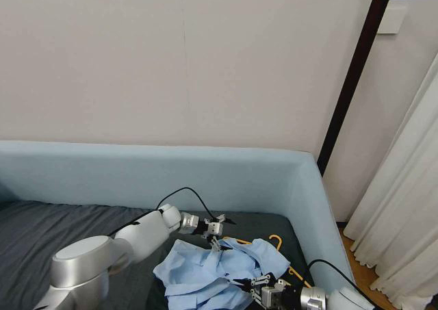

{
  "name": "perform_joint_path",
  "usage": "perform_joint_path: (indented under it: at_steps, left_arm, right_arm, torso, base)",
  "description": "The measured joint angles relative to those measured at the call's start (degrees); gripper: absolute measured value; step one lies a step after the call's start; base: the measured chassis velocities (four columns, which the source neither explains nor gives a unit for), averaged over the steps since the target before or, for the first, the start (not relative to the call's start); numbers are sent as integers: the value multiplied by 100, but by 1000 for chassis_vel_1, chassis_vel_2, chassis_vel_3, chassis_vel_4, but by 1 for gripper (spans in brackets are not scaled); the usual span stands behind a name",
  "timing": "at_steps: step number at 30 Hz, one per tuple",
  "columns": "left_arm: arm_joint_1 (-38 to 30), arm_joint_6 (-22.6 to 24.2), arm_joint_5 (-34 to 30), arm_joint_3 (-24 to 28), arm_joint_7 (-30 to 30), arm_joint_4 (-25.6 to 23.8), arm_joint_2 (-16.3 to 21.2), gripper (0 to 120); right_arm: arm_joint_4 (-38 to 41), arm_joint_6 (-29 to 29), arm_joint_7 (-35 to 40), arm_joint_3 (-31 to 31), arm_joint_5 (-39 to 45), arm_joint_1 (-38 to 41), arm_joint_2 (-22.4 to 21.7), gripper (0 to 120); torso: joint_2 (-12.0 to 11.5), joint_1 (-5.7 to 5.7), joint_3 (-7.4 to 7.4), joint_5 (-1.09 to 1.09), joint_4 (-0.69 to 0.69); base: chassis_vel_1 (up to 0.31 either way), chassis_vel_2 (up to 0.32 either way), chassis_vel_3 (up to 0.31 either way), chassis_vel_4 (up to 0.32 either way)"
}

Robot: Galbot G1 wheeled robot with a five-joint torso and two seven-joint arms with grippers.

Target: Pick up the clothes from the sofa and hang them on the clothes hanger.

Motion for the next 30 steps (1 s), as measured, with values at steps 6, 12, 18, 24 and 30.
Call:
perform_joint_path:
  at_steps: [6,12,18,24,30]
  left_arm:
    - [96,279,85,-90,-239,279,-286,96]
    - [98,422,179,-192,-259,467,-416,96]
    - [85,417,281,-168,34,614,-460,93]
    - [184,389,403,-200,73,686,-672,72]
    - [168,371,440,-321,39,916,-979,50]
  right_arm:
    - [181,73,-25,89,-25,-50,-106,0]
    - [422,-5,-13,129,-1,-200,-174,0]
    - [635,-75,60,142,68,-411,-348,0]
    - [680,-193,117,57,225,-320,-419,0]
    - [750,-212,182,136,313,-356,-521,0]
  torso:
    - [0,0,0,0,3]
    - [0,0,0,0,1]
    - [1,0,0,-1,2]
    - [0,0,0,0,2]
    - [0,0,0,0,0]
  base:
    - [0,0,0,0]
    - [0,0,0,0]
    - [0,0,0,0]
    - [0,0,0,0]
    - [0,0,0,0]
